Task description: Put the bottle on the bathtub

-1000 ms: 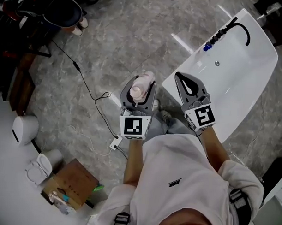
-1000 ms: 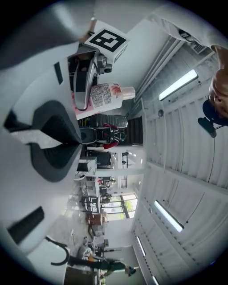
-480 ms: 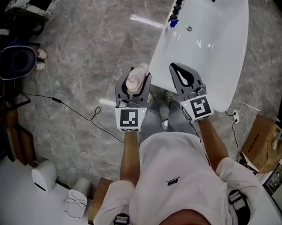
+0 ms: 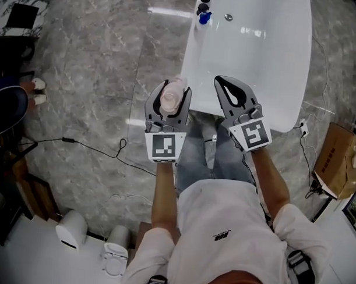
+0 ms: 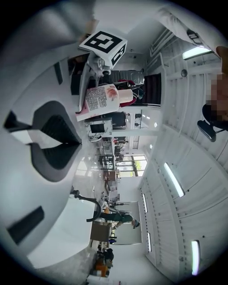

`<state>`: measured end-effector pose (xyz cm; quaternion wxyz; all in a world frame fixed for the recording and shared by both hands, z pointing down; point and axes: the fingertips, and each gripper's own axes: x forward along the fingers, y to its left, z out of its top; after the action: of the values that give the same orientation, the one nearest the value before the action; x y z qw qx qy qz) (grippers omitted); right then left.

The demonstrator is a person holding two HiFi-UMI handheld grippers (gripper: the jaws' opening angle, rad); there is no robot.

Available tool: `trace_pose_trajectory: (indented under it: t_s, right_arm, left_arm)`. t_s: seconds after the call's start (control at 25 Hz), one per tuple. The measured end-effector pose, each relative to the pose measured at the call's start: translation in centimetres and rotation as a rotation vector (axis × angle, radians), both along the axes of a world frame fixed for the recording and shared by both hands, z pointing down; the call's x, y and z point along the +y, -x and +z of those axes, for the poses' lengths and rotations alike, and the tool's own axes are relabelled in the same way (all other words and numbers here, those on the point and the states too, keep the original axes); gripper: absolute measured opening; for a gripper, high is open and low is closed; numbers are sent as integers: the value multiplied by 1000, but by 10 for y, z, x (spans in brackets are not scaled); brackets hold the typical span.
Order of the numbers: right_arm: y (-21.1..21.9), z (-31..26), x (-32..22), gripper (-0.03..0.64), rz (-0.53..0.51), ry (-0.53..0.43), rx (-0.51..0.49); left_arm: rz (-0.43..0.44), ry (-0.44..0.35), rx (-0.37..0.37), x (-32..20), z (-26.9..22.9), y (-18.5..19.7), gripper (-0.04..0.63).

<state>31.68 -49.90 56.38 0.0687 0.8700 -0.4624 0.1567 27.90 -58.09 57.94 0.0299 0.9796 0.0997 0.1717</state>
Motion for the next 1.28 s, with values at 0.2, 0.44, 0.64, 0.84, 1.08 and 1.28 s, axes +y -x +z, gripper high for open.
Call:
trace_pose_trajectory:
  t_s: [0.2, 0.44, 0.64, 0.84, 1.08, 1.28]
  right_arm:
    - [-22, 53, 4, -6, 19, 19, -23]
    - [-38, 104, -1, -6, 40, 43, -60]
    - [-49, 145, -5, -6, 48, 56, -81]
    - [-65, 177, -7, -6, 74, 38, -105]
    - [-82, 215, -1, -6, 95, 26, -116]
    - [-93, 236, 7, -6, 115, 18, -120]
  left_arm:
    - [22, 0, -28, 4, 50, -23, 224]
    - [19, 9, -58, 3, 104, -43, 224]
    - [24, 8, -78, -2, 145, -58, 224]
    - [45, -1, -92, 0, 182, -75, 224]
    - [74, -13, -100, 13, 222, -95, 224]
    - [88, -21, -95, 22, 243, -114, 224]
